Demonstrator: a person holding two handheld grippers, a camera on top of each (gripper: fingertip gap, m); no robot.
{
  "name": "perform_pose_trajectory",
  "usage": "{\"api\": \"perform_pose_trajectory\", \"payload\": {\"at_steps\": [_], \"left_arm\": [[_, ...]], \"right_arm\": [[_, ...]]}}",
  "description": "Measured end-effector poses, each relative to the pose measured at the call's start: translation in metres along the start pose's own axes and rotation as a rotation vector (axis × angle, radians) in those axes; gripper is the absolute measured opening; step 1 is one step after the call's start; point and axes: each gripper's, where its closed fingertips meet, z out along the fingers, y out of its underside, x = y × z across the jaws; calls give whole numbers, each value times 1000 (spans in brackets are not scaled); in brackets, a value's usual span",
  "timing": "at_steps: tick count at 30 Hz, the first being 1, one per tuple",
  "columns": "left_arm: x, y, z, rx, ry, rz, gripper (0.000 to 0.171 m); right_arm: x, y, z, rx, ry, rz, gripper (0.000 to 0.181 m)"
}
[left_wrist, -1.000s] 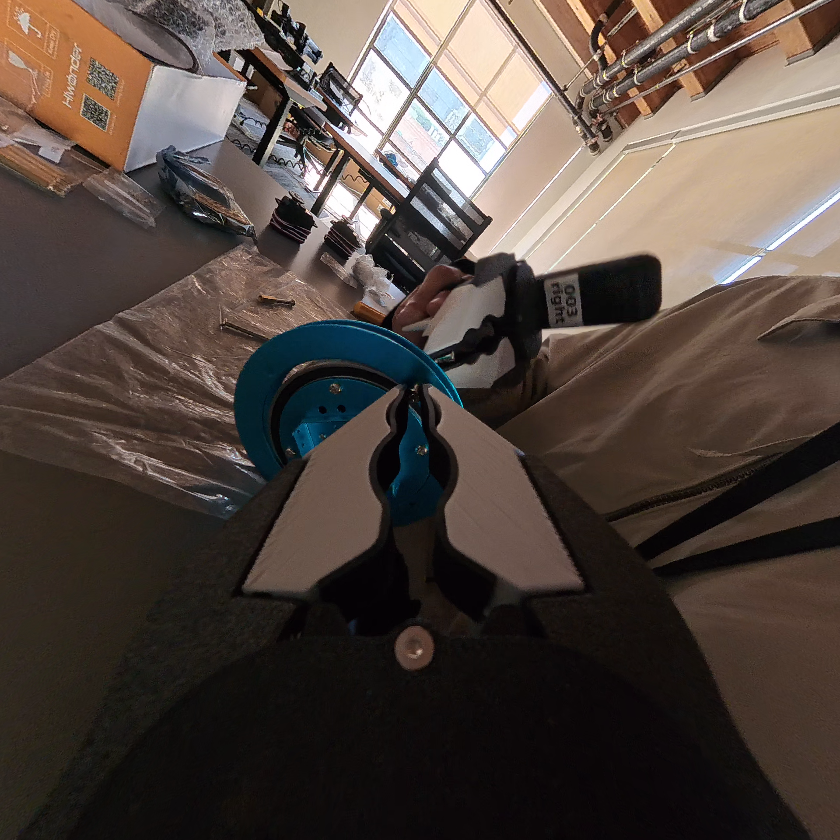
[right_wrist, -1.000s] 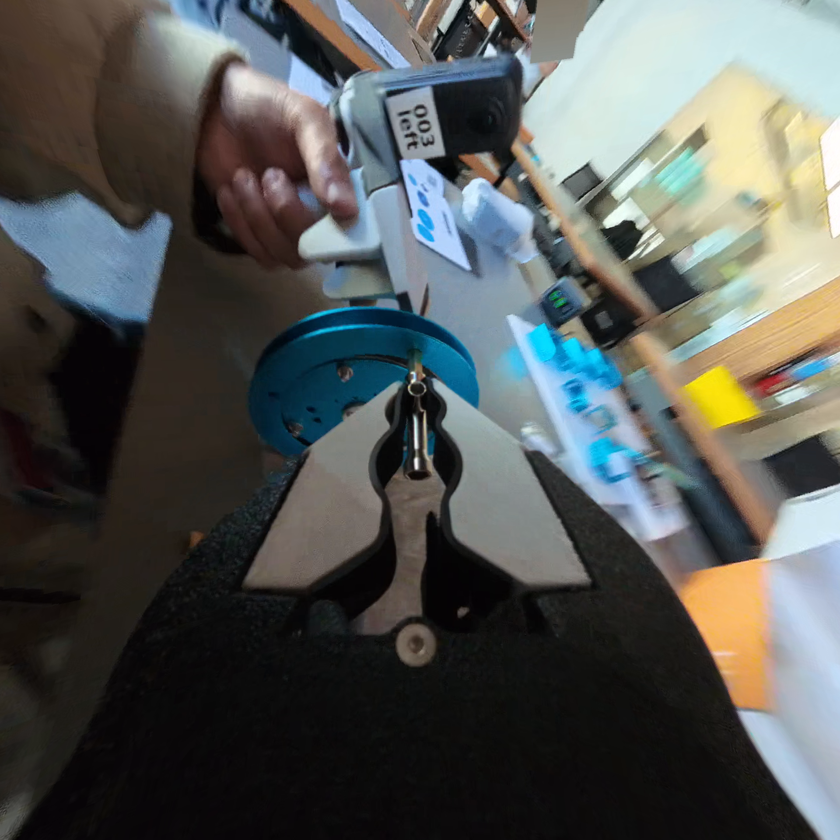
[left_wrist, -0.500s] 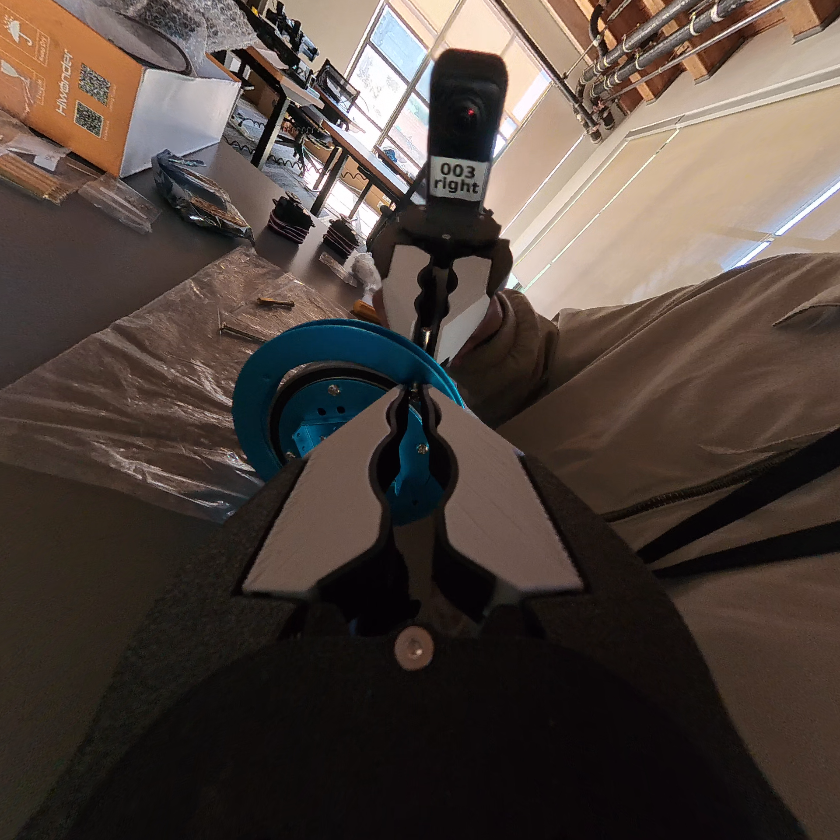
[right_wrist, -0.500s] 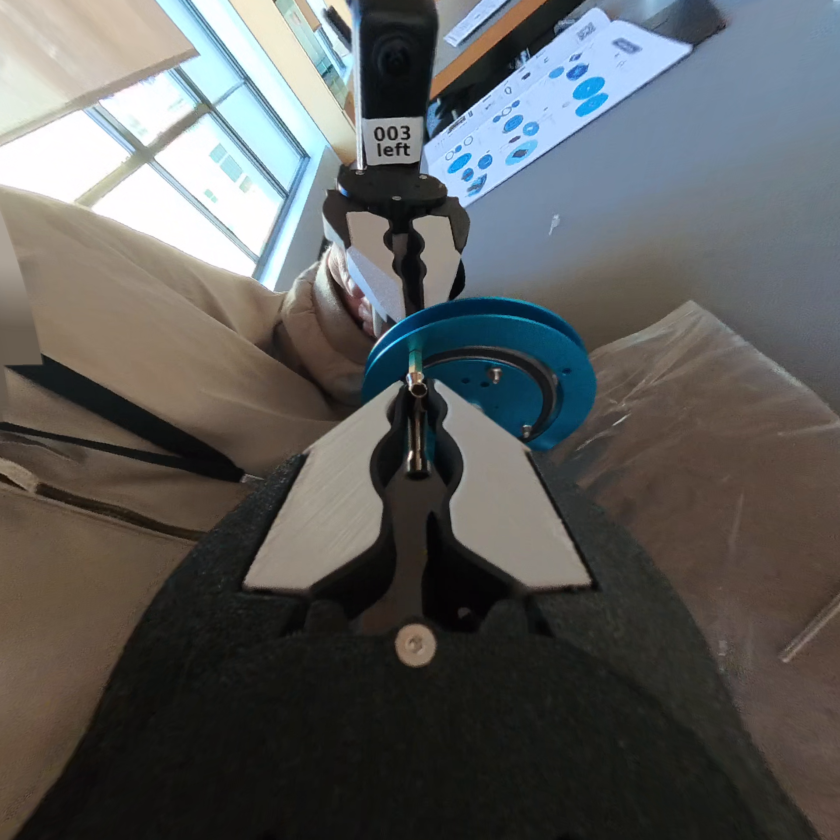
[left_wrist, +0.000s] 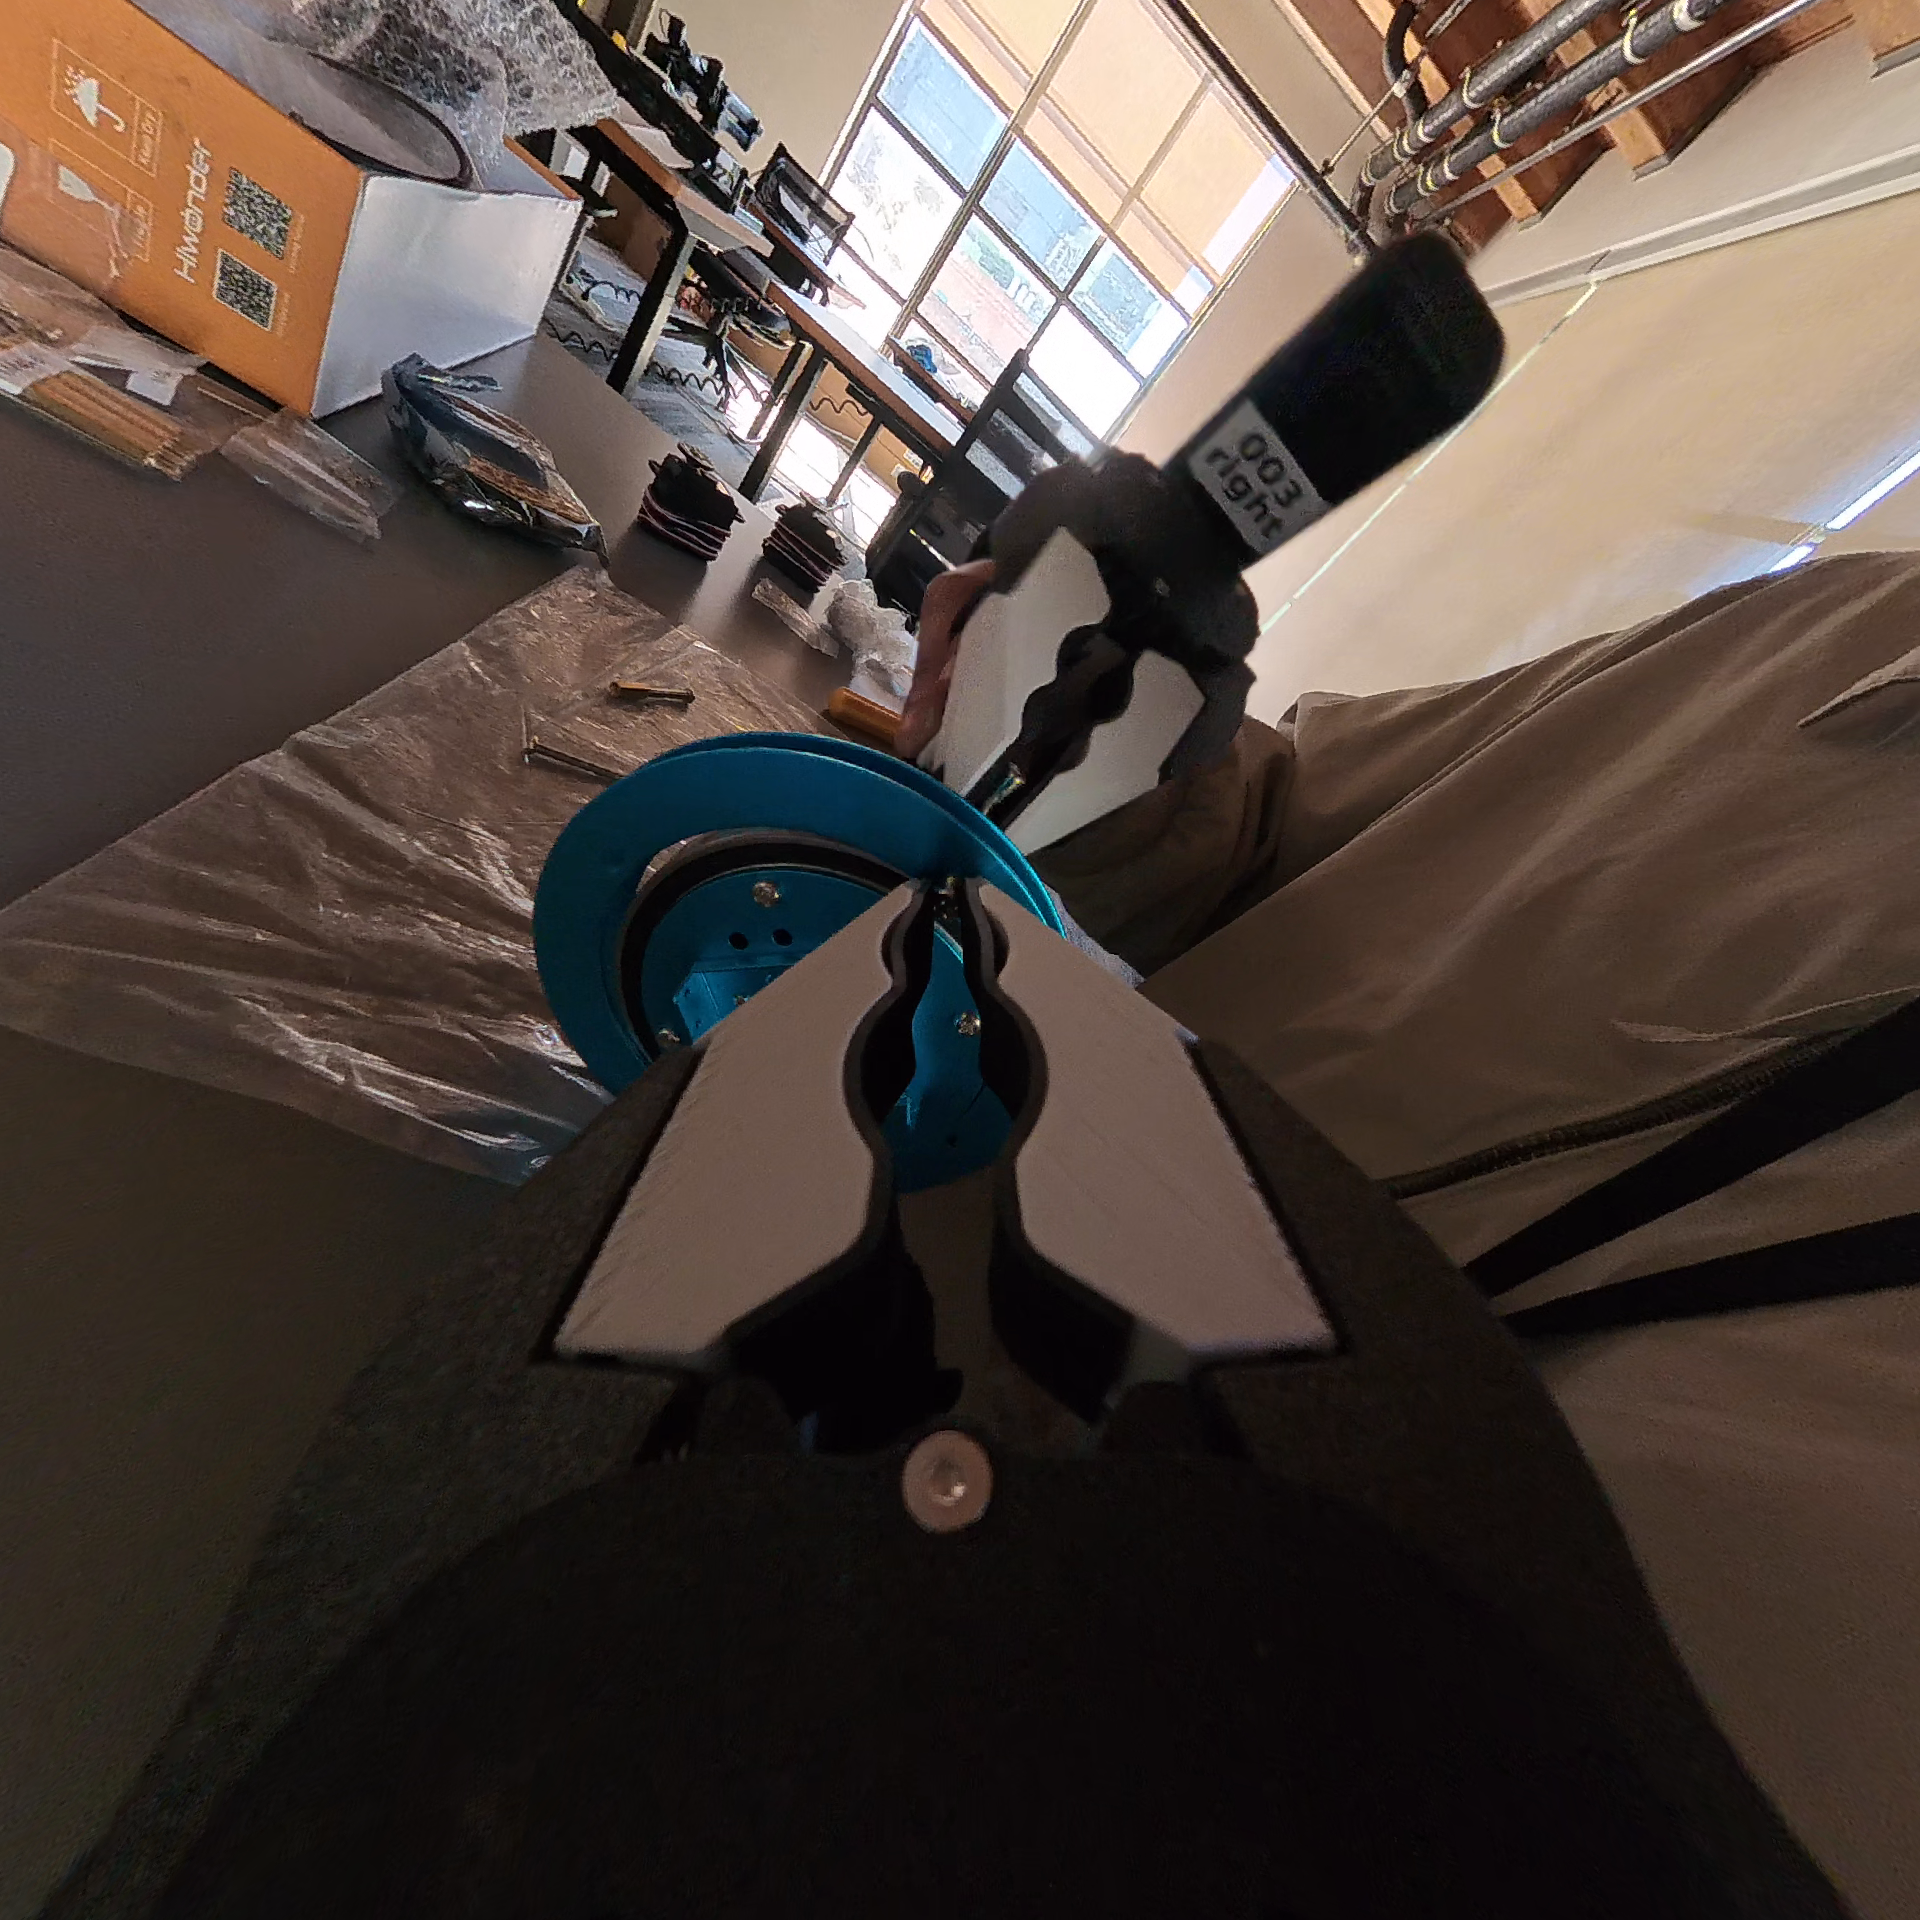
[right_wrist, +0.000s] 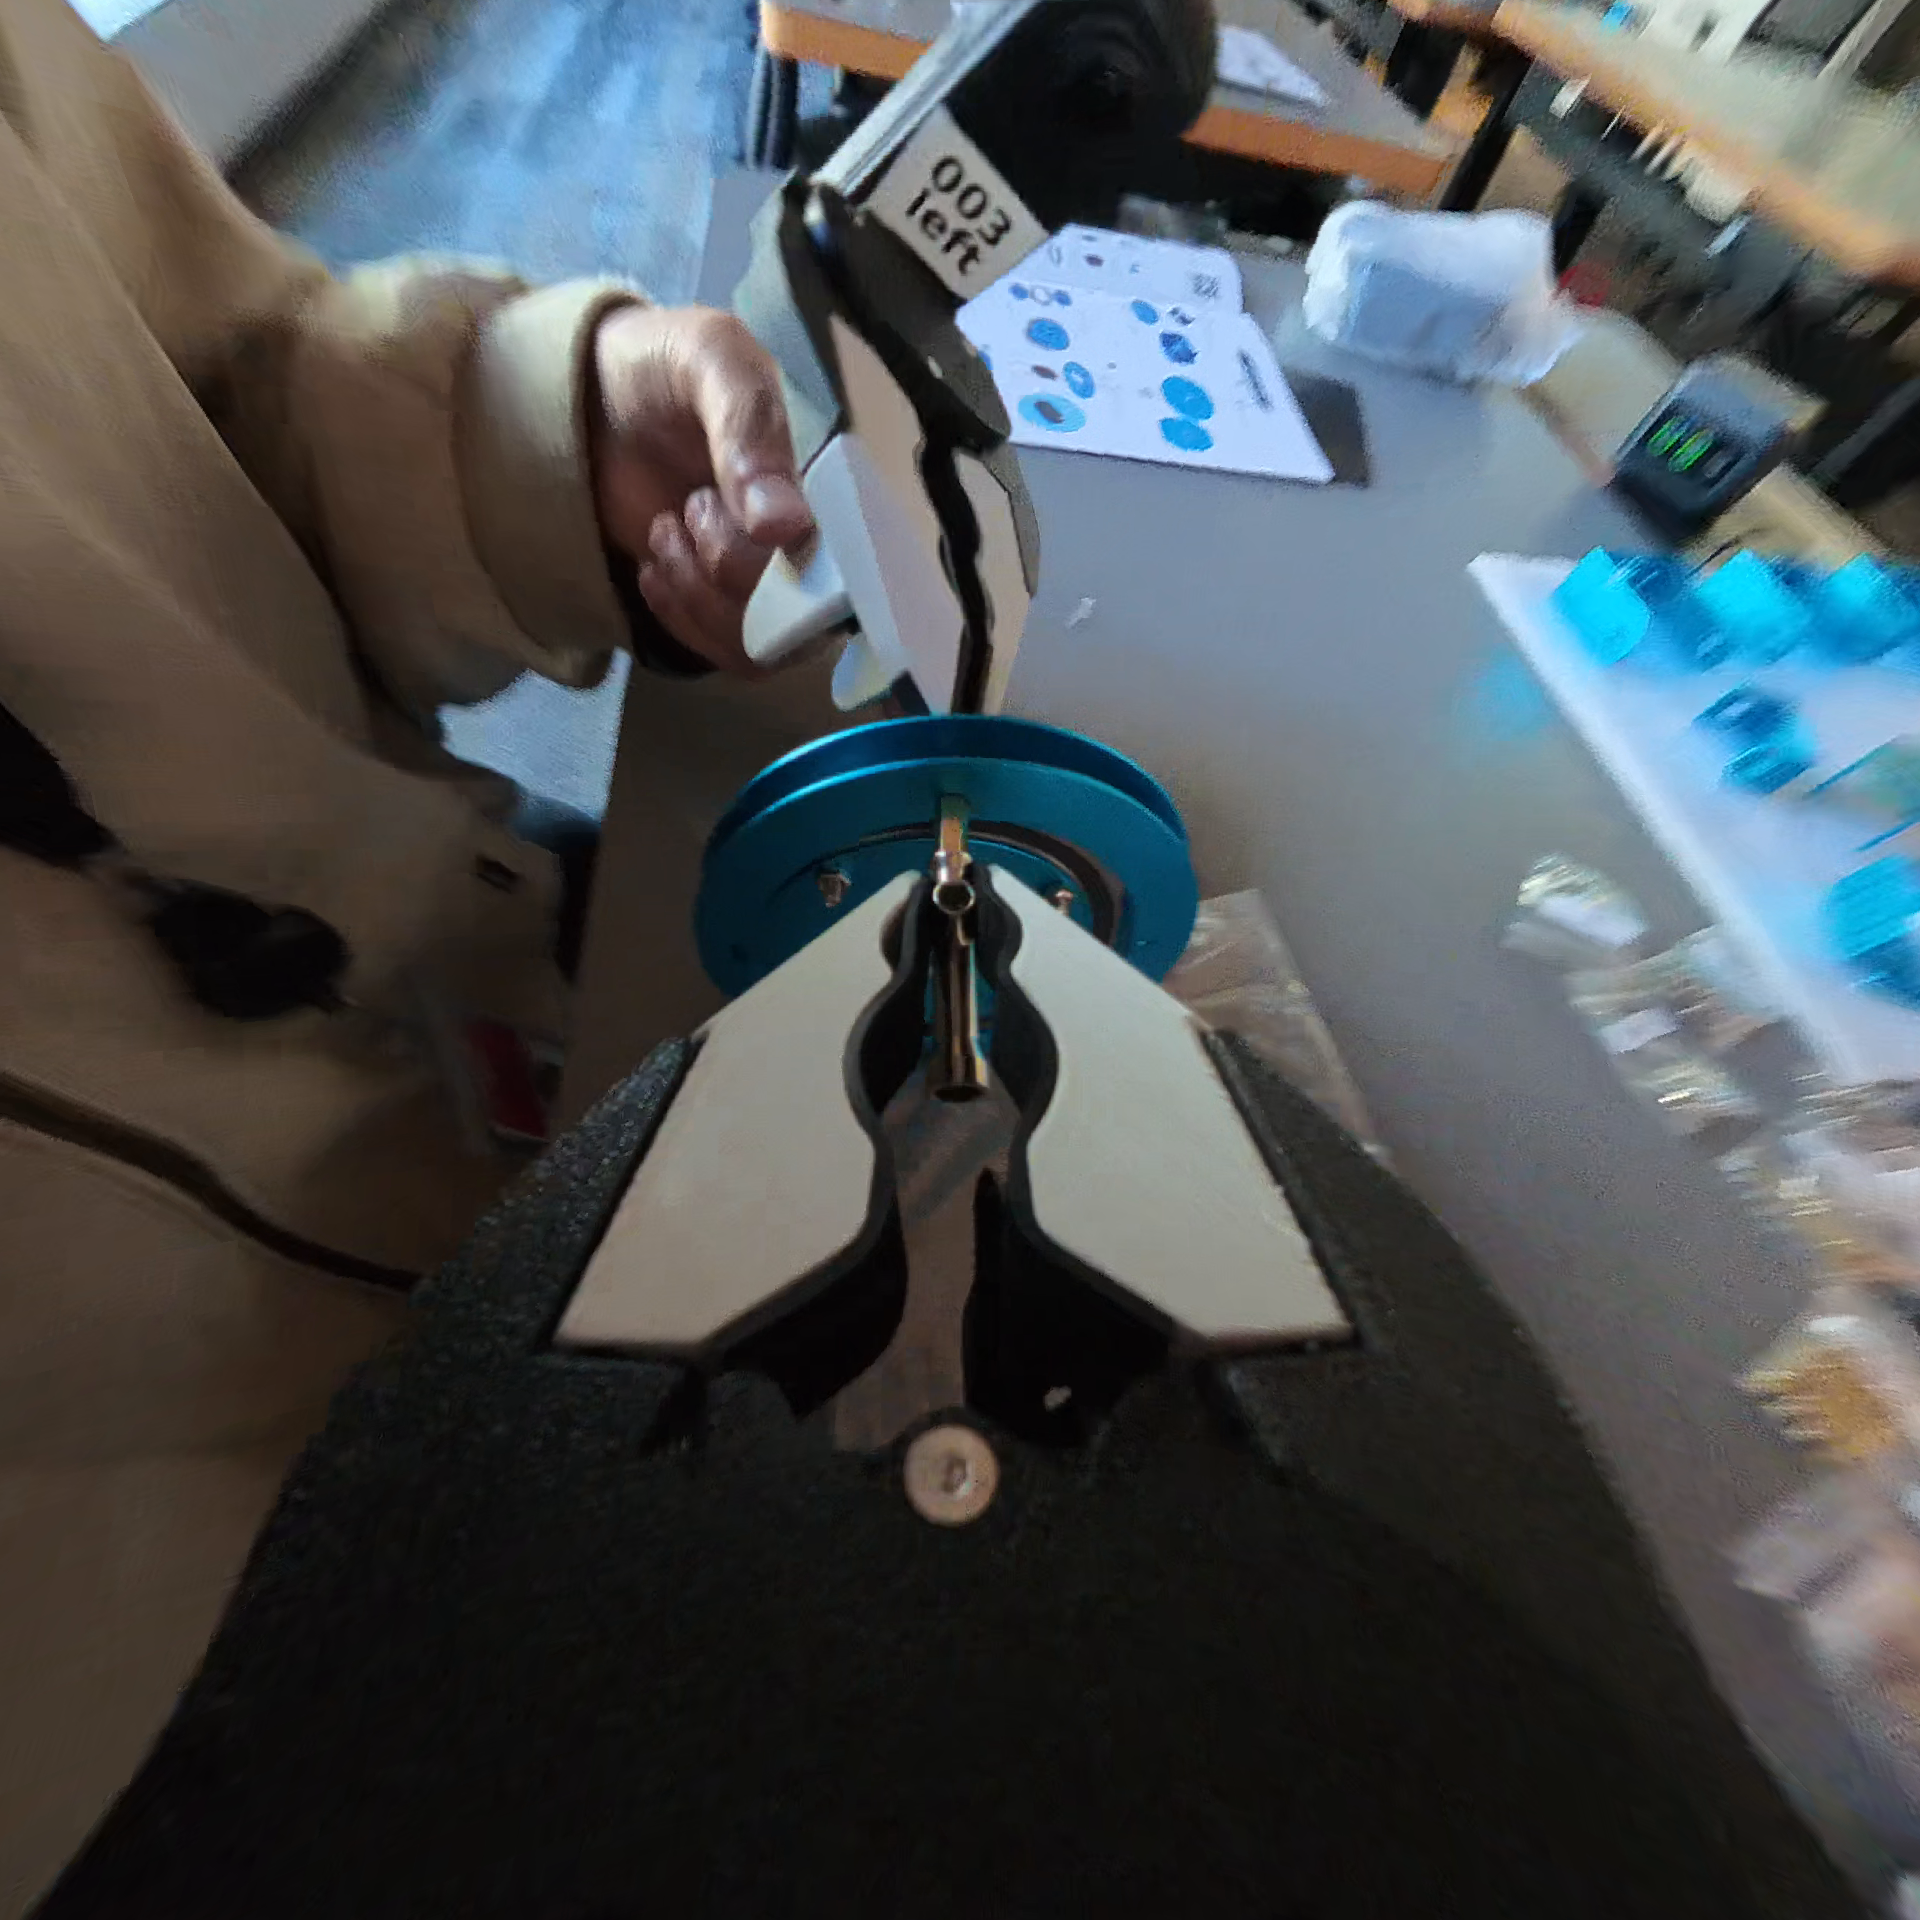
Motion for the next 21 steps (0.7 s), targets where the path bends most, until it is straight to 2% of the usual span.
{"api": "perform_pose_trajectory", "payload": {"at_steps": [3, 10, 15, 21], "left_arm": [[-1, -1, -1, 9, -1, 1, 2], [2, 3, 4, -14, -28, 48, 3], [0, 1, 1, -13, -22, 66, 3], [4, 4, 1, -20, 18, 73, 3]], "right_arm": [[0, 0, 2, 24, -132, 315, 5], [6, -1, -1, -2, -352, 797, 6], [-1, 0, -2, -23, -460, 784, 6], [-7, -1, -2, 37, -521, 774, 5]]}}
